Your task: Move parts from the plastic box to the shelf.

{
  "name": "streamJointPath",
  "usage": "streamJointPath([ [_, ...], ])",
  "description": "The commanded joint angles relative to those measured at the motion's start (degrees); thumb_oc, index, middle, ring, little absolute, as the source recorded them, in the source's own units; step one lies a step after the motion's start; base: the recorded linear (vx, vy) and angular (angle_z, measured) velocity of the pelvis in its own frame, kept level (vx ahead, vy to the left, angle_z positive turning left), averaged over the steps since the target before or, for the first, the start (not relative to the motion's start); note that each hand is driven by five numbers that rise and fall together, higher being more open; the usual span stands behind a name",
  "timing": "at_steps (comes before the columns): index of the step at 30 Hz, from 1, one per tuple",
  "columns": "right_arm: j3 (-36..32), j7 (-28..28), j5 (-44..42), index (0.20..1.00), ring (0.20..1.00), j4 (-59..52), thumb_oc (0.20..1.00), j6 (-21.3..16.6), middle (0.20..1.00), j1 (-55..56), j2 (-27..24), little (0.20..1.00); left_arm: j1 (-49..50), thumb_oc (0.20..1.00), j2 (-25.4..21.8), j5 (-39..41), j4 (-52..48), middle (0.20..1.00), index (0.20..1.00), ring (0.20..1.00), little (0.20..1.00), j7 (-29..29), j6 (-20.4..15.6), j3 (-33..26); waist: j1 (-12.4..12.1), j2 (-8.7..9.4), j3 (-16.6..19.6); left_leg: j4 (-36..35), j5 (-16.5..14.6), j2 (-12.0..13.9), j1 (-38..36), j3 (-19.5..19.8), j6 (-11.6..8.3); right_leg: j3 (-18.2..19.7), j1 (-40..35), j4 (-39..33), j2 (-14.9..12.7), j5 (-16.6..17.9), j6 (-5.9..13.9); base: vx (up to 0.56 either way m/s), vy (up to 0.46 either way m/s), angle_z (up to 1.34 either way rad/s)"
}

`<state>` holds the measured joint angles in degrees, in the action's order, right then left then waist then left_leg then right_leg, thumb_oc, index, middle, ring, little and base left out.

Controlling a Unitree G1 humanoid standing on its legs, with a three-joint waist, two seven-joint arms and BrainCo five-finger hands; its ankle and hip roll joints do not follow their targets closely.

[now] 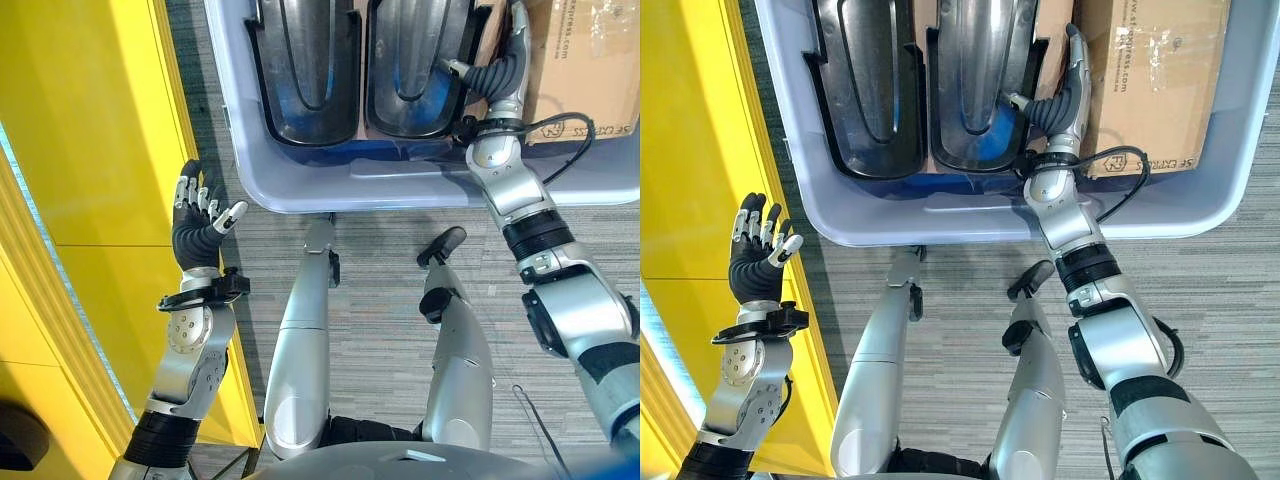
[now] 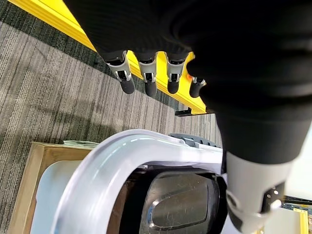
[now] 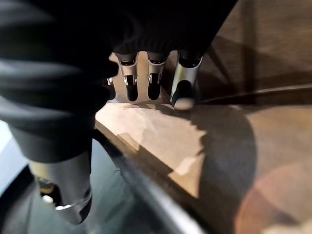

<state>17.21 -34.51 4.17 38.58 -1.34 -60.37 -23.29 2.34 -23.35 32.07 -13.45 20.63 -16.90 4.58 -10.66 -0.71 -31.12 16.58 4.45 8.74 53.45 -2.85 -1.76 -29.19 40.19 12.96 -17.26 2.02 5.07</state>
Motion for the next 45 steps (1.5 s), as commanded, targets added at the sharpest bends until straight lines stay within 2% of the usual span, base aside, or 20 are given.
streamJointPath([
  [1, 5.07, 1.45, 3.75, 1.0, 1.0, 6.33, 1.0, 3.64, 1.0, 1.43, -0.23, 1.0, 0.16, 1.0, -3.59, -1.53, -7.3, 1.0, 1.0, 1.0, 1.0, 1.26, -3.43, 3.07, -3.17, -0.86, 1.33, -2.7, -3.94, 0.34, -0.99, 4.02, -2.98, 4.09, 2.57, 6.08, -5.07, -2.39, 5.53, 0.0, 0.0, 0.0],
  [10, 10.21, 1.13, 11.76, 1.0, 1.0, 16.68, 1.0, 7.67, 1.0, -1.08, -0.65, 1.0, -1.49, 1.0, -3.72, -1.88, -7.17, 1.0, 1.0, 1.0, 1.0, 1.83, -4.05, 3.98, -4.07, -0.6, 1.33, -2.2, -4.13, -0.33, 0.65, 5.37, -2.73, 3.5, 2.13, 5.56, -4.6, -2.7, 5.58, 0.0, 0.004, 0.0],
  [11, 10.92, 1.54, 12.33, 0.793, 0.793, 18.43, 0.793, 8.26, 0.793, -1.46, -0.78, 0.793, -1.61, 1.0, -3.68, -1.82, -7.19, 1.0, 1.0, 1.0, 1.0, 1.84, -4.0, 4.01, -4.23, -0.61, 1.33, -2.17, -4.11, -0.34, 0.85, 5.59, -2.73, 3.23, 2.07, 5.53, -4.55, -2.76, 5.59, 0.0, 0.0, 0.0],
  [12, 11.09, 1.58, 12.34, 0.467, 0.467, 19.62, 0.467, 8.39, 0.467, -1.75, -0.67, 0.467, -1.74, 1.0, -3.67, -1.83, -7.26, 1.0, 1.0, 1.0, 1.0, 1.82, -3.97, 4.03, -4.27, -0.64, 1.33, -2.09, -4.15, -0.38, 0.97, 5.71, -2.73, 3.12, 2.01, 5.5, -4.5, -2.78, 5.57, 0.02, 0.016, 0.03],
  [13, 11.77, 2.2, 12.55, 0.2, 0.2, 21.04, 0.2, 8.61, 0.2, -2.0, -0.56, 0.2, -2.03, 1.0, -3.72, -1.79, -7.25, 1.0, 1.0, 1.0, 1.0, 1.77, -3.92, 4.08, -4.33, -0.6, 1.33, -2.02, -4.15, -0.41, 1.12, 5.86, -2.76, 2.96, 1.94, 5.52, -4.45, -2.8, 5.6, 0.01, 0.011, 0.08],
  [19, 12.42, 3.15, 10.64, 0.2, 0.2, 24.33, 0.2, 7.87, 0.2, -2.91, 0.03, 0.2, -3.13, 1.0, -3.55, -1.85, -7.15, 1.0, 1.0, 1.0, 1.0, 1.6, -3.9, 4.11, -4.64, -0.43, 1.33, -1.73, -4.36, -0.88, 1.32, 6.3, -2.68, 2.75, 1.47, 5.25, -4.25, -3.02, 5.59, 0.01, 0.007, 0.04],
  [29, 11.13, 2.69, 7.74, 0.2, 0.2, 22.57, 0.2, 7.08, 0.2, -2.9, 0.26, 0.2, -3.75, 1.0, -2.48, -1.43, -6.39, 1.0, 1.0, 1.0, 1.0, 2.33, -4.03, 3.88, -4.03, 0.21, 1.33, -2.14, -4.48, -0.9, -0.68, 5.64, -2.54, 3.07, -0.25, 4.45, -4.16, -2.91, 5.43, 0.0, 0.005, 0.01],
  [39, 7.37, 1.84, 3.08, 0.2, 0.2, 18.21, 0.2, 6.05, 0.2, -1.63, -0.28, 0.2, -3.04, 1.0, -2.37, -0.98, -5.7, 1.0, 1.0, 1.0, 1.0, 2.74, -3.78, 2.8, -3.09, 1.2, 1.33, -3.98, -3.94, -0.6, -5.72, 4.61, -2.76, 3.7, -3.93, 3.37, -3.92, -2.26, 5.55, -0.02, -0.001, 0.01],
  [45, 1.71, 0.54, -2.66, 0.2, 0.2, 7.38, 0.2, 3.79, 0.2, 2.6, 0.34, 0.2, -2.43, 1.0, -1.9, -0.36, -4.8, 1.0, 1.0, 1.0, 1.0, 2.57, -3.04, 1.83, -2.23, 2.14, 1.33, -6.0, -3.28, -0.19, -11.42, 3.71, -2.97, 4.11, -8.43, 1.99, -3.72, -1.66, 5.69, -0.03, -0.014, -0.03],
])
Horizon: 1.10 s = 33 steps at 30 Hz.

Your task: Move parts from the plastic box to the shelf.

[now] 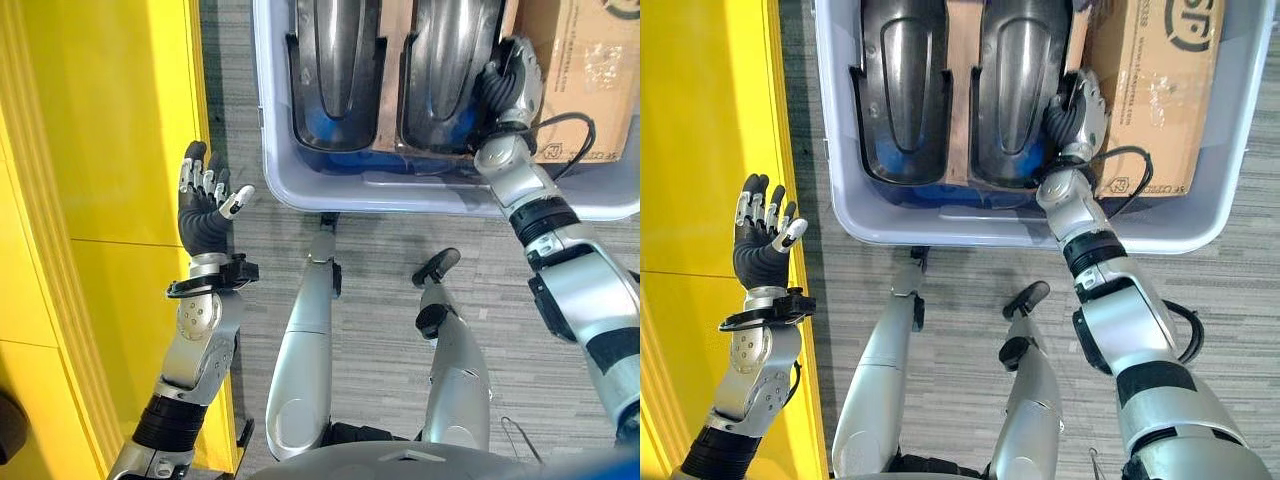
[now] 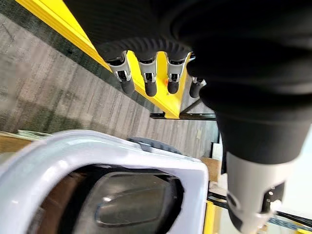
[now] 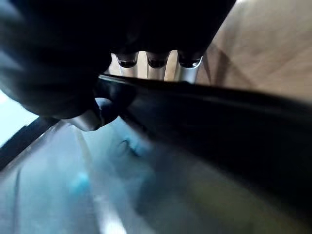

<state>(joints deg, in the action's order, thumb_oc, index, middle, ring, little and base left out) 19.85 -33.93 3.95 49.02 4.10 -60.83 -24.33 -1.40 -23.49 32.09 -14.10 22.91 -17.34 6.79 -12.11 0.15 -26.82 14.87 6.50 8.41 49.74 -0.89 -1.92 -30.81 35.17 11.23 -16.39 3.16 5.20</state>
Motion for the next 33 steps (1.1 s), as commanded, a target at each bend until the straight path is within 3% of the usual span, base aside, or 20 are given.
streamJointPath([
  [1, -1.6, -0.13, -2.67, 0.2, 0.2, -5.02, 0.2, -1.92, 0.2, 3.82, 1.39, 0.2, 1.45, 1.0, -1.75, -0.31, -4.04, 1.0, 1.0, 1.0, 1.0, 0.28, -2.5, -0.64, -0.67, 1.4, -2.98, -4.59, -5.22, 0.15, -8.64, 1.58, -2.84, 5.76, -4.11, 3.49, -4.54, -2.67, 5.58, -0.03, -0.02, -0.06],
  [22, -12.47, 3.18, -11.66, 0.2, 0.2, -36.92, 0.2, -8.71, 0.2, 22.41, 4.86, 0.2, 4.46, 1.0, -1.93, 0.1, -1.91, 1.0, 1.0, 1.0, 1.0, -2.05, 1.25, -4.67, 1.52, 1.48, -2.83, -8.62, -3.95, 0.83, -26.15, -1.03, -3.17, 7.54, -18.54, 0.6, -4.78, -2.64, 5.63, -0.01, -0.01, -0.04],
  [26, -13.29, 5.28, -14.56, 0.2, 0.2, -41.91, 0.2, -10.06, 0.2, 27.82, 5.78, 0.2, 5.25, 1.0, -2.12, 0.12, -1.37, 1.0, 1.0, 1.0, 1.0, -2.86, 2.07, -5.07, 2.72, 1.55, -0.99, -9.28, -3.97, 1.14, -28.48, -1.59, -3.29, 7.97, -20.26, -0.34, -4.56, -2.47, 5.75, 0.03, 0.003, -0.08],
  [28, -13.7, 8.57, -21.44, 0.2, 0.2, -44.86, 0.2, -11.96, 0.2, 33.41, 7.35, 0.2, 6.4, 1.0, -2.03, 0.18, -1.58, 1.0, 1.0, 1.0, 1.0, -3.99, 3.06, -5.49, 3.72, 1.64, 0.53, -9.87, -2.76, 1.5, -29.93, -2.61, -2.89, 7.58, -21.48, -1.62, -4.47, -1.06, 5.24, 0.0, -0.007, -0.12],
  [29, -14.01, 9.47, -23.37, 0.2, 0.2, -46.13, 0.2, -12.24, 0.2, 35.75, 7.63, 0.2, 7.02, 1.0, -2.01, 0.34, -1.39, 1.0, 1.0, 1.0, 1.0, -4.31, 3.39, -6.01, 4.09, 1.61, 1.63, -10.49, -3.81, 1.73, -31.36, -2.41, -3.37, 8.21, -22.63, -2.08, -4.16, -1.94, 5.88, 0.04, -0.012, -0.06],
  [33, -14.92, 13.15, -27.38, 0.2, 0.2, -50.86, 0.2, -13.02, 0.2, 42.07, 8.17, 0.2, 8.52, 1.0, -1.59, 0.54, -0.88, 1.0, 1.0, 1.0, 1.0, -6.06, 4.41, -7.0, 5.77, 1.63, 4.56, -11.42, -2.81, 2.06, -33.45, -3.65, -3.25, 8.17, -24.51, -4.09, -4.25, -0.64, 5.51, 0.02, -0.002, -0.08],
])
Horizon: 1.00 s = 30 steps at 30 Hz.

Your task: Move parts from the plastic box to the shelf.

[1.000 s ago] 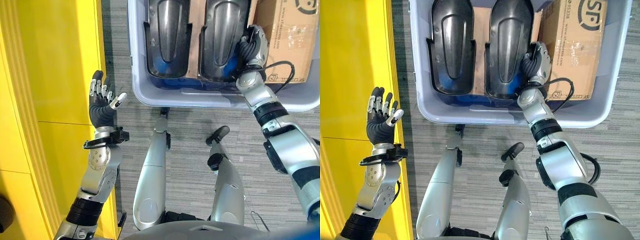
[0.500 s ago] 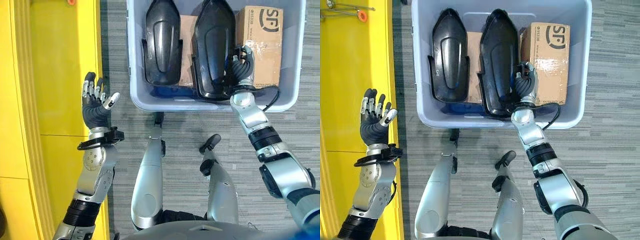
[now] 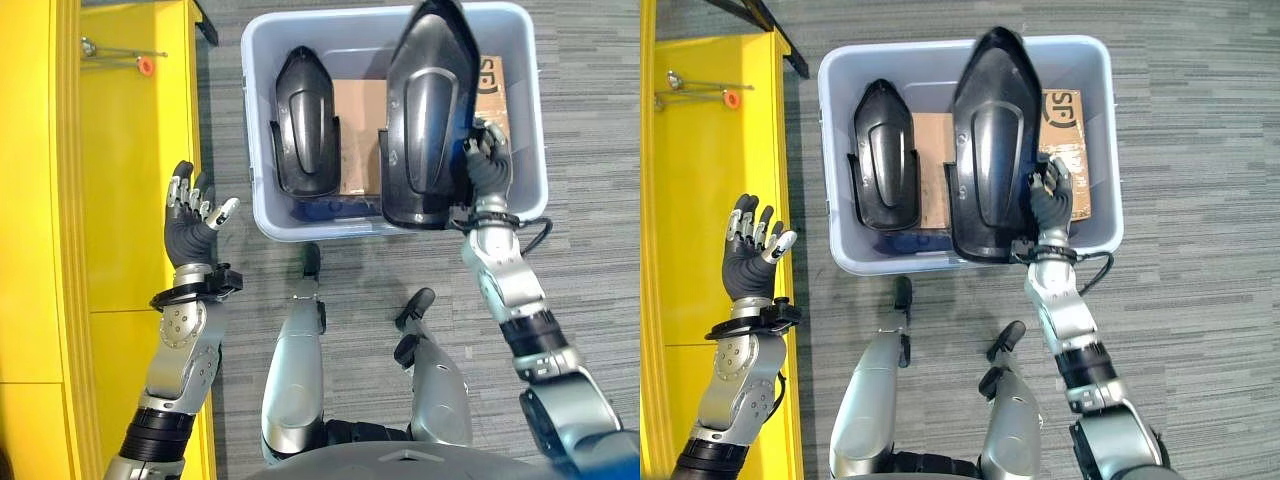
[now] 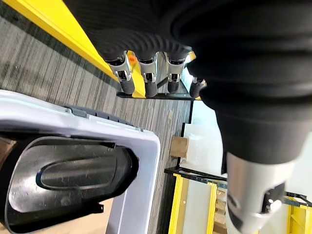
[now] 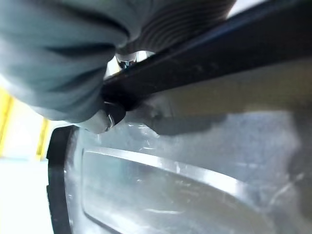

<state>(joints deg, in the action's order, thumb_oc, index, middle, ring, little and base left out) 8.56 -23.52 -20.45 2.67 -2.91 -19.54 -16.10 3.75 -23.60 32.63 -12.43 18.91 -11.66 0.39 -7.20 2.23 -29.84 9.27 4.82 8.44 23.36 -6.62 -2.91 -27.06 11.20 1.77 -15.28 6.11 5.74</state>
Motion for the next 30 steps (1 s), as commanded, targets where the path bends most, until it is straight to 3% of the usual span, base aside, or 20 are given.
streamJointPath([
  [1, -4.03, 3.35, -3.83, 0.2, 0.2, -5.36, 0.2, -6.37, 0.2, 1.84, -0.02, 0.2, 3.67, 1.0, -1.47, 0.08, -2.43, 1.0, 1.0, 1.0, 1.0, -2.48, -1.01, -0.9, 1.3, -0.41, 8.37, -5.89, -1.24, 2.23, -7.8, 1.83, -2.37, 4.46, -1.11, 5.14, -5.36, -3.62, 5.03, 0.06, -0.012, -0.19],
  [9, -6.28, 8.31, -5.47, 0.2, 0.2, -9.78, 0.2, -5.8, 0.2, 8.78, -0.69, 0.2, 6.44, 1.0, -0.69, 0.37, -1.02, 1.0, 1.0, 1.0, 1.0, -5.81, 0.5, -2.41, 4.28, -0.11, 13.99, -6.45, -2.64, 3.66, -13.85, -0.67, -2.84, 7.02, -4.98, 3.48, -3.71, -4.38, 5.02, 0.07, -0.018, -0.17],
  [17, -6.21, 13.36, -9.22, 0.2, 0.2, -11.21, 0.2, -5.06, 0.2, 13.57, -0.5, 0.2, 9.94, 1.0, 1.52, -0.5, -0.14, 1.0, 1.0, 1.0, 1.0, -8.21, 1.39, -4.3, 7.43, -0.82, 20.23, -9.96, -2.35, 6.42, -22.28, -5.9, -3.8, 11.32, -7.77, 1.8, -0.98, -5.23, 5.13, 0.05, -0.036, -0.37],
  [25, -4.77, 15.44, -11.67, 0.2, 0.2, -12.03, 0.2, -4.65, 0.2, 13.44, -1.62, 0.2, 11.83, 1.0, 3.45, -0.95, 0.15, 1.0, 1.0, 1.0, 1.0, -8.85, 1.62, -4.94, 8.46, -2.41, 22.08, -10.39, -1.18, 8.93, -24.86, -7.44, -4.64, 14.31, -7.94, 3.27, 1.8, -7.93, 3.69, -0.02, -0.092, -0.26],
  [30, -1.15, 15.34, -12.35, 0.2, 0.2, -11.6, 0.2, -5.1, 0.2, 5.79, -4.82, 0.2, 11.67, 1.0, 5.12, 0.28, -0.46, 1.0, 1.0, 1.0, 1.0, -7.3, 1.08, -4.72, 7.09, -4.07, 20.52, -7.62, 1.58, 12.77, -23.77, -6.33, -5.62, 14.83, -5.23, 8.87, 5.35, -11.61, 1.3, -0.07, -0.152, -0.1],
])
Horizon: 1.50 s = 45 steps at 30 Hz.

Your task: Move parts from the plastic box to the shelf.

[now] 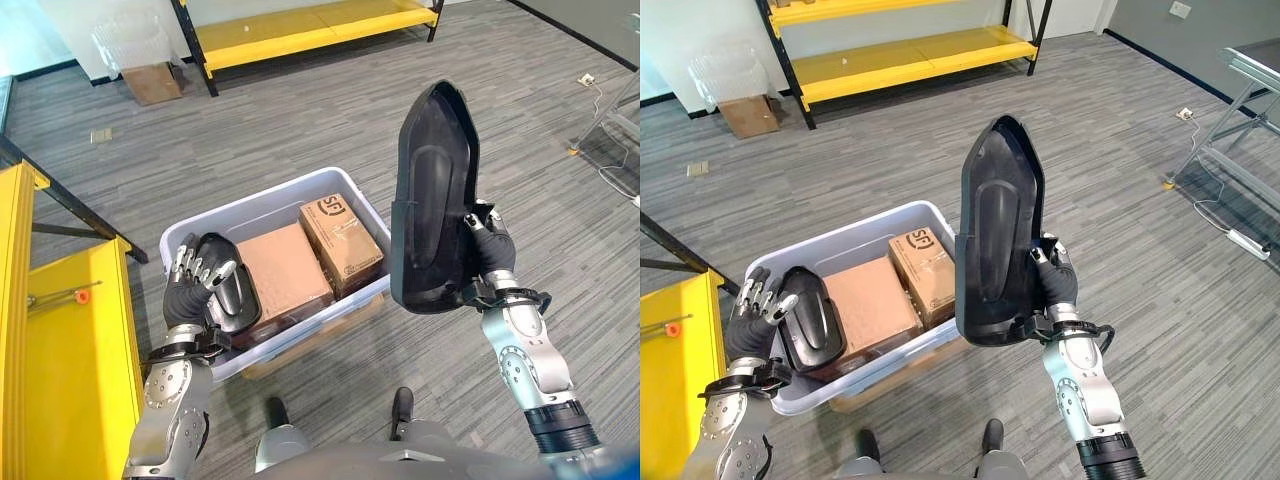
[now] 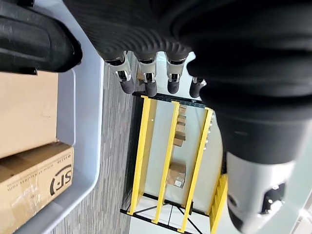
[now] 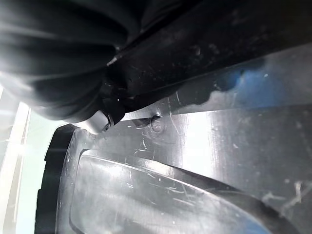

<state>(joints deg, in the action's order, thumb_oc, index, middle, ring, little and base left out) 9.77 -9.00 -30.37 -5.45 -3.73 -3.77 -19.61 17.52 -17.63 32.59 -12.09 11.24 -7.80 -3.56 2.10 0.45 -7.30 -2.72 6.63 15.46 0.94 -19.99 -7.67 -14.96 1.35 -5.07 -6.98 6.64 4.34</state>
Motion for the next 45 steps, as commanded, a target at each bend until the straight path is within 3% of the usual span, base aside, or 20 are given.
streamJointPath([
  [1, -2.34, 0.83, -2.44, 0.2, 0.2, -3.43, 0.2, -4.31, 0.2, -10.08, -1.33, 0.2, -2.16, 1.0, -0.83, 0.32, -0.8, 1.0, 1.0, 1.0, 1.0, 0.37, -2.78, -0.81, -2.24, -2.37, -1.91, 4.3, -0.05, 5.85, -1.13, 7.01, -0.87, 2.76, 4.84, 15.59, -2.82, -11.92, 2.6, -0.13, -0.233, -0.07],
  [4, -0.61, 0.91, -3.0, 0.2, 0.2, -3.87, 0.2, -4.51, 0.2, -13.28, -1.93, 0.2, -1.93, 1.0, -0.02, 0.34, -1.25, 1.0, 1.0, 1.0, 1.0, 1.18, -2.84, -0.73, -4.11, -3.16, -3.6, 3.63, 3.92, 6.98, 0.97, 9.15, -1.45, 0.73, 6.51, 17.65, -1.8, -13.19, 1.51, -0.13, -0.153, -0.05],
  [5, -1.07, 0.63, -3.56, 0.2, 0.2, -4.6, 0.2, -4.86, 0.2, -13.27, -2.48, 0.2, -1.78, 1.0, 0.43, 0.96, -1.17, 1.0, 1.0, 1.0, 1.0, 1.75, -3.06, -0.69, -5.66, -3.29, -4.95, 3.1, 6.59, 5.85, 3.52, 11.84, -1.53, -1.59, 7.2, 18.61, -2.57, -13.93, 1.19, -0.19, -0.157, 0.08],
  [6, -1.1, 0.63, -3.56, 0.2, 0.2, -4.6, 0.2, -4.86, 0.2, -13.3, -2.5, 0.2, -1.82, 1.0, 0.44, 0.95, -1.18, 1.0, 1.0, 1.0, 1.0, 1.76, -3.04, -0.68, -5.57, -3.37, -4.77, 3.09, 6.78, 5.9, 3.9, 12.03, -1.5, -1.76, 7.36, 18.4, -2.48, -13.68, 1.12, -0.27, -0.264, 0.62],
  [7, -3.36, 0.77, -2.81, 0.2, 0.2, -6.35, 0.2, -5.39, 0.2, -11.66, -3.5, 0.2, -2.01, 1.0, 0.92, 1.64, -0.68, 1.0, 1.0, 1.0, 1.0, 1.43, -2.94, -0.46, -6.65, -2.85, -5.79, 6.45, 6.51, 3.23, 7.23, 11.96, -0.61, -5.31, 6.99, 17.52, -3.92, -13.83, 0.38, -0.23, -0.264, 0.74],
  [10, -5.68, 1.14, -1.28, 0.2, 0.2, -7.87, 0.2, -6.29, 0.2, -8.51, -3.6, 0.2, -1.87, 1.0, 0.82, 1.19, -0.54, 1.0, 1.0, 1.0, 1.0, -0.28, -2.34, 0.1, -6.64, -1.94, -6.0, 17.56, -1.97, -1.08, 8.12, 10.77, 1.0, -9.31, 7.36, 17.4, -5.06, -14.64, -0.68, -0.14, -0.241, 1.01],
  [11, -5.69, 1.14, -1.28, 0.2, 0.2, -7.89, 0.2, -6.29, 0.2, -8.49, -3.59, 0.2, -1.86, 1.0, 0.82, 1.19, -0.55, 1.0, 1.0, 1.0, 1.0, -0.28, -2.34, 0.11, -6.61, -1.97, -5.96, 17.7, -2.06, -1.05, 8.23, 10.83, 1.0, -9.35, 7.37, 17.43, -5.05, -14.66, -0.67, -0.15, -0.182, 1.09],
  [13, -7.09, 1.59, -0.98, 0.2, 0.2, -8.53, 0.2, -6.78, 0.2, -5.17, -3.12, 0.2, -2.0, 1.0, 1.06, 0.82, -0.53, 1.0, 1.0, 1.0, 1.0, -1.18, -2.17, -0.04, -5.56, -1.73, -5.56, 24.11, -5.5, -0.52, 5.86, 7.11, 2.04, -12.85, 8.05, 17.85, -4.84, -15.45, -2.58, -0.16, -0.187, 0.83],
  [14, -8.94, 2.05, -0.95, 0.2, 0.2, -9.19, 0.2, -6.99, 0.2, -1.86, -2.4, 0.2, -2.52, 1.0, 1.36, 0.53, -0.65, 1.0, 1.0, 1.0, 1.0, -1.29, -2.17, 0.0, -3.98, -1.72, -5.01, 25.31, -6.66, 1.07, 2.32, 3.3, 2.3, -16.9, 8.47, 18.94, -5.27, -15.83, -2.98, -0.1, -0.115, 0.8],
  [15, -9.02, 2.1, -0.96, 0.2, 0.2, -9.33, 0.2, -6.97, 0.2, -1.66, -2.37, 0.2, -2.48, 1.0, 1.33, 0.5, -0.68, 1.0, 1.0, 1.0, 1.0, -1.25, -2.14, 0.07, -3.88, -1.8, -5.07, 25.42, -6.75, 1.16, 2.26, 3.51, 2.21, -17.09, 8.3, 19.15, -5.28, -16.06, -2.96, -0.09, -0.095, 1.41],
  [17, -12.06, 1.92, -0.94, 0.2, 0.2, -10.0, 0.2, -6.86, 0.2, 3.04, -1.24, 0.2, -3.85, 1.0, 1.79, 0.33, -0.51, 1.0, 1.0, 1.0, 1.0, -0.56, -2.42, -0.54, -1.28, -2.63, -4.41, 23.28, -6.33, 3.34, -3.91, -0.24, 1.22, -23.23, 9.91, 23.2, -7.75, -16.53, -3.38, -0.09, 0.02, 1.46],
  [18, -12.07, 1.92, -0.94, 0.2, 0.2, -10.04, 0.2, -6.84, 0.2, 3.09, -1.25, 0.2, -3.83, 1.0, 1.79, 0.32, -0.51, 1.0, 1.0, 1.0, 1.0, -0.55, -2.42, -0.53, -1.21, -2.6, -4.45, 23.17, -6.27, 3.26, -3.99, -0.17, 1.23, -23.29, 9.84, 23.29, -7.86, -16.58, -3.34, -0.14, 0.115, 1.24],
  [20, -13.82, 2.18, -2.32, 0.2, 0.2, -10.56, 0.2, -6.53, 0.2, 5.78, -0.04, 0.2, -4.84, 1.0, 1.87, 0.33, -0.5, 1.0, 1.0, 1.0, 1.0, -0.46, -2.35, -0.06, 0.65, -3.92, -3.9, 17.64, -9.81, 2.06, -7.15, -3.12, 1.29, -27.79, 11.42, 27.18, -11.81, -15.46, -2.54, -0.12, 0.139, 1.44],
  [21, -13.89, 2.2, -2.34, 0.2, 0.2, -10.64, 0.2, -6.5, 0.2, 5.89, -0.07, 0.2, -4.81, 1.0, 1.9, 0.33, -0.51, 1.0, 1.0, 1.0, 1.0, -0.44, -2.33, 0.02, 0.82, -3.93, -3.84, 17.21, -9.81, 1.77, -7.31, -3.03, 1.48, -27.94, 11.4, 27.53, -12.21, -15.47, -2.3, -0.08, 0.205, 1.22],
  [22, -14.59, 2.21, -2.71, 0.2, 0.2, -10.61, 0.2, -6.18, 0.2, 7.01, 0.66, 0.2, -4.86, 1.0, 1.86, 0.5, -0.47, 1.0, 1.0, 1.0, 1.0, -0.63, -2.14, 0.31, 1.25, -4.56, -3.37, 13.82, -10.05, 1.93, -7.59, -3.91, 1.05, -29.15, 11.64, 28.84, -14.6, -14.54, -1.83, -0.03, 0.201, 0.89],
  [25, -14.37, 2.57, -4.05, 0.2, 0.2, -9.84, 0.2, -5.57, 0.2, 7.72, 0.94, 0.2, -3.9, 1.0, 1.45, -0.13, -0.86, 1.0, 1.0, 1.0, 1.0, -0.5, -2.04, -0.33, 0.27, -3.88, -4.0, 12.65, -14.98, -1.63, -6.82, -0.98, 3.07, -29.05, 10.51, 28.96, -18.24, -11.76, -0.14, -0.04, 0.196, 1.05],
  [28, -14.01, 3.64, -4.28, 0.2, 0.2, -10.23, 0.2, -4.7, 0.2, 9.14, 1.48, 0.2, -2.79, 1.0, 1.44, -0.45, -0.7, 1.0, 1.0, 1.0, 1.0, -0.38, -1.67, -1.35, -0.49, -3.0, -4.74, 12.21, -17.35, -3.74, -6.11, 0.97, 4.14, -29.39, 8.57, 28.26, -21.21, -8.92, 1.73, -0.06, 0.162, 0.71],
  [40, -11.75, 5.89, -3.16, 0.2, 0.2, -9.45, 0.2, -2.62, 0.2, 9.3, 2.51, 0.2, 0.98, 1.0, 2.05, -2.53, -1.78, 1.0, 1.0, 1.0, 1.0, -0.21, -1.26, -5.44, -6.39, 0.04, -5.49, 10.62, -18.02, -9.69, -2.63, 8.16, 6.16, -35.01, 0.25, 20.47, -24.59, -1.13, 6.46, -0.03, 0.106, 0.51],
  [43, -11.4, 5.92, -3.39, 0.2, 0.2, -9.84, 0.2, -2.29, 0.2, 10.13, 3.49, 0.2, 1.32, 1.0, 1.61, -3.16, -2.27, 1.0, 1.0, 1.0, 1.0, -0.23, -1.24, -5.7, -7.74, 0.63, -6.0, 11.57, -18.58, -12.9, -0.62, 10.52, 7.61, -35.25, -1.75, 17.7, -26.07, 3.34, 8.79, -0.02, 0.217, 0.53],
  [45, -11.56, 5.94, -3.5, 0.2, 0.2, -9.86, 0.2, -2.18, 0.2, 10.94, 4.41, 0.2, 1.28, 1.0, 1.1, -3.85, -2.3, 1.0, 1.0, 1.0, 1.0, -0.25, -1.1, -5.83, -7.68, 0.43, -5.79, 10.69, -18.01, -14.61, -0.49, 11.26, 8.38, -35.19, -2.42, 16.75, -26.58, 4.69, 9.09, -0.02, 0.233, 0.46],
])
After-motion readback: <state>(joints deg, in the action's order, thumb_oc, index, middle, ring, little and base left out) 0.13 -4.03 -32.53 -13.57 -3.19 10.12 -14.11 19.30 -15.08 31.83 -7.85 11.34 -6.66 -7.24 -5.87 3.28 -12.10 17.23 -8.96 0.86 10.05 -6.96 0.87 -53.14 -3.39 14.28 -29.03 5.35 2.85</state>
